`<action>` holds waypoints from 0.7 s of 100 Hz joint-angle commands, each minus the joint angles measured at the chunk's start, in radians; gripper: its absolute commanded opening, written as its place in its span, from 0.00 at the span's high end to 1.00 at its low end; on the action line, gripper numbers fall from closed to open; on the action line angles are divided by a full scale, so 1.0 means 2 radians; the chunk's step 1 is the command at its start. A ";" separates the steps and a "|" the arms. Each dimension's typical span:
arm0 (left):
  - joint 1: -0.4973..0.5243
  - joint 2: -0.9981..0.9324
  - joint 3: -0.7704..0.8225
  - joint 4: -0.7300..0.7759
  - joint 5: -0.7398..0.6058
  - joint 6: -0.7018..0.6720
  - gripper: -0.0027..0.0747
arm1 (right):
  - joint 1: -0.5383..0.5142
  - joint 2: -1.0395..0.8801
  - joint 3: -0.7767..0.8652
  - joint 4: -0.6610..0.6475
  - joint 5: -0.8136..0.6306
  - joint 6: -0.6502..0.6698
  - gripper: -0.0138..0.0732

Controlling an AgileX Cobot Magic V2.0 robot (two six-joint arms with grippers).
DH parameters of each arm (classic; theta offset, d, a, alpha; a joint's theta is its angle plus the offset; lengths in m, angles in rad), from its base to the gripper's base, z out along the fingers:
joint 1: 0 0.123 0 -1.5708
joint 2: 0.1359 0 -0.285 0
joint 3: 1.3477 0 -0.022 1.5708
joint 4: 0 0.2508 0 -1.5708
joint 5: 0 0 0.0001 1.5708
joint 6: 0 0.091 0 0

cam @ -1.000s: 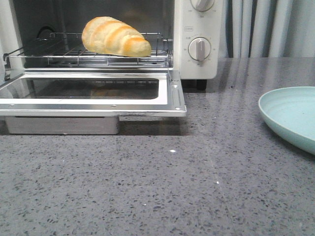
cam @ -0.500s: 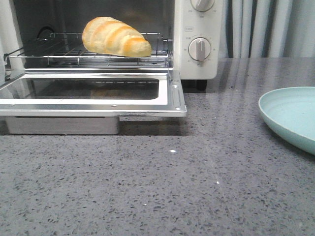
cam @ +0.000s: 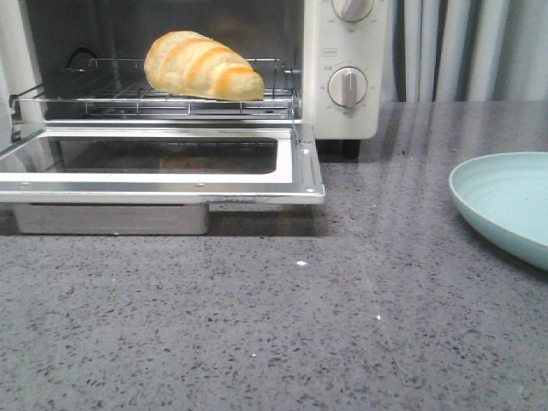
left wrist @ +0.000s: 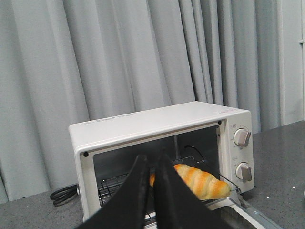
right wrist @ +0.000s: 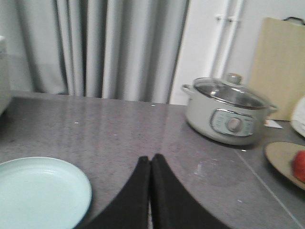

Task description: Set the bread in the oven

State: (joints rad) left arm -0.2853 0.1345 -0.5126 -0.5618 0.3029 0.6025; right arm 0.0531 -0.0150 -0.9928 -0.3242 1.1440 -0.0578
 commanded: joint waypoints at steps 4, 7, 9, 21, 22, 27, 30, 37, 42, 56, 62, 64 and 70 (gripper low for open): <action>0.001 0.009 -0.001 -0.010 -0.039 0.009 0.99 | -0.005 -0.008 0.029 0.056 -0.098 -0.011 0.89; 0.001 0.008 0.002 -0.010 -0.039 0.010 0.99 | -0.005 -0.008 0.041 0.065 -0.116 -0.011 0.89; 0.001 0.008 0.005 -0.010 -0.039 0.011 0.99 | -0.005 -0.008 0.045 0.068 -0.125 -0.011 0.89; 0.001 0.008 0.032 -0.010 -0.059 0.012 0.99 | -0.005 -0.008 0.091 0.078 -0.173 -0.011 0.89; 0.001 0.008 0.036 -0.010 -0.063 0.012 0.99 | -0.005 -0.008 0.097 0.080 -0.176 -0.011 0.89; 0.001 0.008 0.047 -0.011 -0.079 0.012 0.99 | -0.005 -0.008 0.117 0.087 -0.194 -0.011 0.89; 0.001 0.008 0.053 -0.012 -0.088 0.012 0.99 | -0.005 -0.008 0.129 0.092 -0.209 -0.011 0.89; 0.001 0.008 0.068 -0.012 -0.111 0.012 0.99 | -0.005 -0.008 0.162 0.099 -0.250 -0.011 0.89; 0.001 0.008 0.077 -0.012 -0.129 0.012 0.99 | -0.005 -0.008 0.184 0.102 -0.281 -0.011 0.89; 0.001 0.008 0.097 -0.012 -0.161 0.012 0.99 | -0.005 -0.008 0.243 0.135 -0.353 -0.010 0.89; 0.001 0.008 0.104 -0.019 -0.167 0.012 0.99 | -0.005 -0.008 0.266 0.153 -0.377 -0.010 0.89; 0.001 0.008 0.106 -0.023 -0.169 0.012 0.99 | -0.005 -0.008 0.274 0.159 -0.386 -0.010 0.89; 0.001 0.008 0.114 -0.039 -0.178 0.012 0.99 | -0.005 -0.008 0.295 0.173 -0.417 -0.010 0.89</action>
State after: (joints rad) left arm -0.2853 0.1345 -0.2750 -0.5951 0.0410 0.6249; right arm 0.0467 -0.0150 -0.4354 -0.0222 0.4865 -0.0698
